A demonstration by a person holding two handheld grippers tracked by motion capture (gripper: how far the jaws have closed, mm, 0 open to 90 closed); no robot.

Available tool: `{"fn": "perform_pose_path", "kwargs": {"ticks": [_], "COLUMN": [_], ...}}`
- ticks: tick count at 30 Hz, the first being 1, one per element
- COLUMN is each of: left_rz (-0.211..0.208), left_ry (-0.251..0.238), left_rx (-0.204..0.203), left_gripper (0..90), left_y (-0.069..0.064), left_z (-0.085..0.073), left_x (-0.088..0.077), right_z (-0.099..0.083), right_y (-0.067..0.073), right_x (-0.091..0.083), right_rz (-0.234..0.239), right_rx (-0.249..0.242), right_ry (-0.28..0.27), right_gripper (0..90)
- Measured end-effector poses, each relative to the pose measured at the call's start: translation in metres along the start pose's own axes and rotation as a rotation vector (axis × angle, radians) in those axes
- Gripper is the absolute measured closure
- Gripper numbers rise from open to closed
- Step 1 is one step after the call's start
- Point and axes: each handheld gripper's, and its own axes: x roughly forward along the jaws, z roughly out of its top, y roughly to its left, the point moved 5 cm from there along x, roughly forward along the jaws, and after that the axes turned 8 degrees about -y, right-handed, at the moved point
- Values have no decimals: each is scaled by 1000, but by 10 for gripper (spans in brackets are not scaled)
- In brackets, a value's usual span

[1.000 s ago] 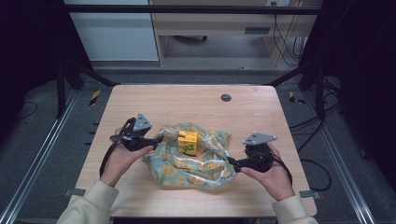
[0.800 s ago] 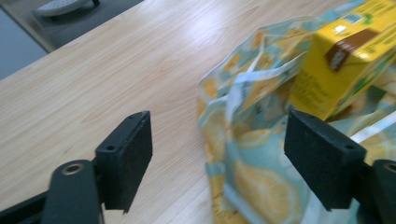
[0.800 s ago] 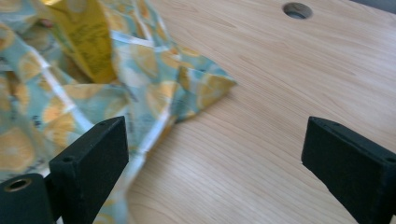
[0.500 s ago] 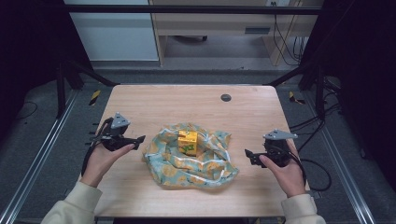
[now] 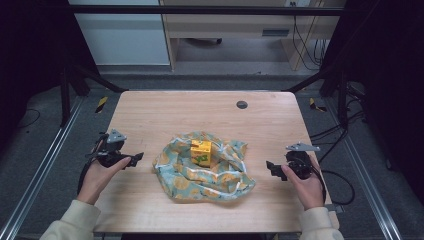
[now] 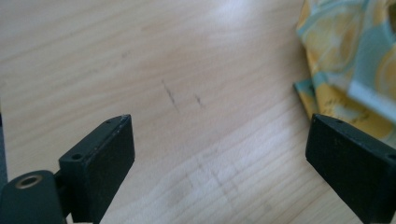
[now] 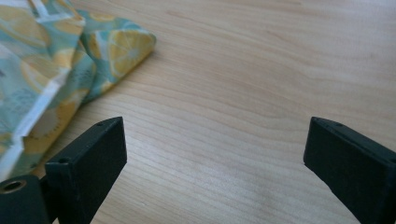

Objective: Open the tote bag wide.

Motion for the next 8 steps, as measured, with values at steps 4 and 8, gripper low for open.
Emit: {"fn": "perform_pose_path", "kwargs": {"ticks": [4, 8], "left_rz": [8, 14], "left_ry": [28, 60], "left_rx": [-2, 8], "left_gripper": [78, 82], "left_y": [1, 6], "left_z": [-24, -35], "left_x": [4, 2], "right_z": [-14, -23], "right_y": [-3, -1], "right_x": [4, 1], "right_rz": [-23, -40], "right_rx": [46, 41], "right_ry": [15, 32], "right_gripper": [84, 94]}}
